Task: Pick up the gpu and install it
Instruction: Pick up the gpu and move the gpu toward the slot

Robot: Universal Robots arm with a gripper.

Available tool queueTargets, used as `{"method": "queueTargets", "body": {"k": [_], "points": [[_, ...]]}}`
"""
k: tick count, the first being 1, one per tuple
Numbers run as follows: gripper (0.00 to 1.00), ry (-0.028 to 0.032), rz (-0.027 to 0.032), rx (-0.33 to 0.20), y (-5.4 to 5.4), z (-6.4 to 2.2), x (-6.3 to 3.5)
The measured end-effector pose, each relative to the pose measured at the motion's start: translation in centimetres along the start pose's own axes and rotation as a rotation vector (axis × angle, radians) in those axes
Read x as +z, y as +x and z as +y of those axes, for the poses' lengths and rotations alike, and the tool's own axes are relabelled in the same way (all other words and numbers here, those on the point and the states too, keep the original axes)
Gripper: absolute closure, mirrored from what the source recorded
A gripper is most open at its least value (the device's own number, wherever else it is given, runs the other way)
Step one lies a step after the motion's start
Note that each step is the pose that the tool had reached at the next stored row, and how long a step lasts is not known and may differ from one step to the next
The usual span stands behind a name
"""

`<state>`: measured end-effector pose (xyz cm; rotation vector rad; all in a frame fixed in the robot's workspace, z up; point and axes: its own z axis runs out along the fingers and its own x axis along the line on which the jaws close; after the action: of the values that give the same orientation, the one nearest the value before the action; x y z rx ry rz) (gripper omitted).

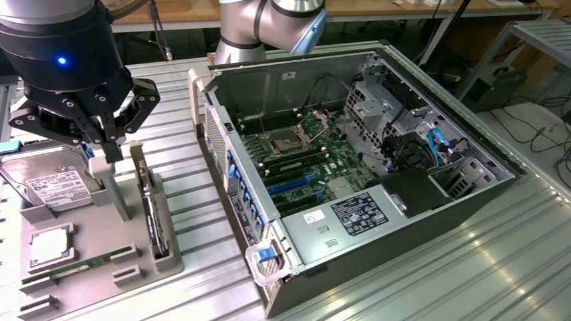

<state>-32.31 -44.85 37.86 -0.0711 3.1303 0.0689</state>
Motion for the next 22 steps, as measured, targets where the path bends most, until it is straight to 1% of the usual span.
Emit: {"method": "queueTargets", "body": {"k": [1,2,3,9,10,12,13,14,16,18,22], "points": [[0.89,0.0000,0.0000,0.000,0.0,0.00,0.00],[0.83,0.0000,0.0000,0.000,0.0,0.00,0.00],[0.83,0.0000,0.0000,0.000,0.0,0.00,0.00],[0.46,0.0006,-0.0001,0.001,-0.1,0.00,0.01],[0.46,0.0010,-0.0001,0.003,-0.2,-0.01,0.01],[0.35,0.0025,-0.0004,0.013,-0.4,0.03,0.11],[0.35,0.0026,-0.0006,0.018,-0.5,0.05,0.20],[0.28,0.0027,-0.0009,0.022,-0.6,0.06,0.29],[0.28,0.0033,-0.0017,0.042,-0.6,0.05,0.72],[0.28,0.0037,-0.0032,0.078,-0.6,0.03,1.17],[0.28,0.0039,-0.0032,0.082,-0.7,0.02,1.51]]}}
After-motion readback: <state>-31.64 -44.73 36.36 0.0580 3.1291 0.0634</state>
